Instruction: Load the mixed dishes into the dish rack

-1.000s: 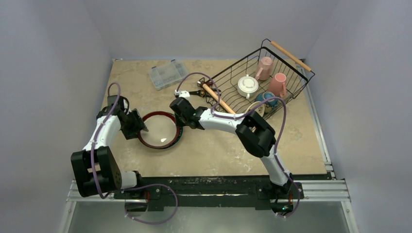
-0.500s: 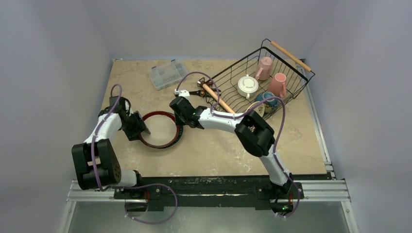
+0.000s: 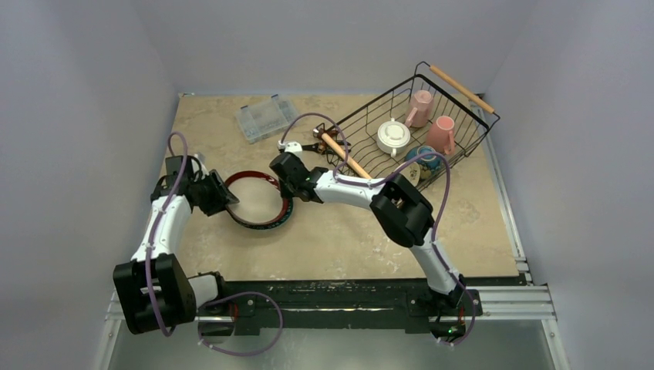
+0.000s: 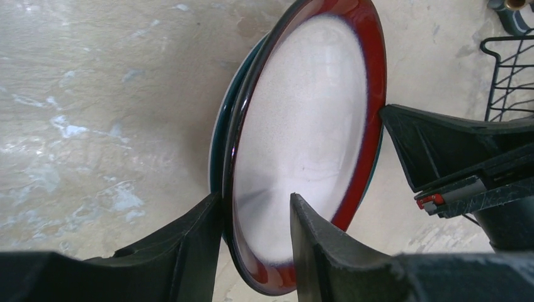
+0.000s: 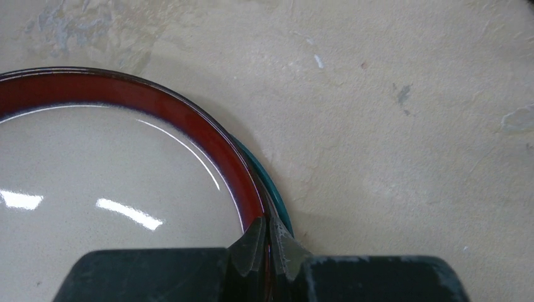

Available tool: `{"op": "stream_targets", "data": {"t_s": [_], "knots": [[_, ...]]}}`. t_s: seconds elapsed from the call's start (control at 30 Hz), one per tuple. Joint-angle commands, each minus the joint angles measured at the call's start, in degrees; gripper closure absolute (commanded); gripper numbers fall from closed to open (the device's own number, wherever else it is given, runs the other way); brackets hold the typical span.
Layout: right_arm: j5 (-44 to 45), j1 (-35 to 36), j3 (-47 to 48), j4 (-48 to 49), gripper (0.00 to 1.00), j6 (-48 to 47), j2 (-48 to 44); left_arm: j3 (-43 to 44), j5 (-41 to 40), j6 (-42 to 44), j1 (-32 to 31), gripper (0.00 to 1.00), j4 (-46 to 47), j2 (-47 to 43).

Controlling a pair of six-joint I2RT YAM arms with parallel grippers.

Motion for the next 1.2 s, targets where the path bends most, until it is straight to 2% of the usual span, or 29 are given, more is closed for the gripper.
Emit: {"op": "stream_targets", "data": {"t_s": [0.0,0.17,0.27,0.47,0.57,0.73,0.9,1.17], "knots": [[-2.6,0.9,-0.1,-2.9,0.99,-0.1,2.9,-1.4,14.5,-3.3,-0.7,0.59,8.1,2.2],[-2.6,0.9,-0.1,-3.0,0.99,-0.1,3.0,-3.2,18.5,-6.0,-0.7,0.59,12.9,2.5],[-2.0,0.9,0.0,-3.3,0.99,-0.3,2.7,-4.1,18.5,-6.6,-0.6,0.58,14.4,0.7],[-2.4,1.0,-0.6,-3.0,0.99,-0.2,1.5,-5.5,17.1,-6.8,-0.6,0.50,14.9,-2.9],[-2.6,1.1,-1.5,-2.6,0.99,-0.1,0.6,-5.9,17.1,-7.5,-0.6,0.51,15.6,-2.3],[-2.6,1.6,-2.3,-2.3,0.99,0.1,-1.1,-6.7,15.7,-7.6,-0.7,0.70,17.1,-3.2],[-1.7,2.1,-2.5,-3.2,0.99,0.0,-2.5,-6.8,10.9,-6.0,-0.7,0.98,13.8,-6.2],[0.5,2.5,-3.1,-5.6,0.98,-0.2,-7.0,-7.0,7.2,-5.4,-0.7,1.00,7.6,-13.9]]}}
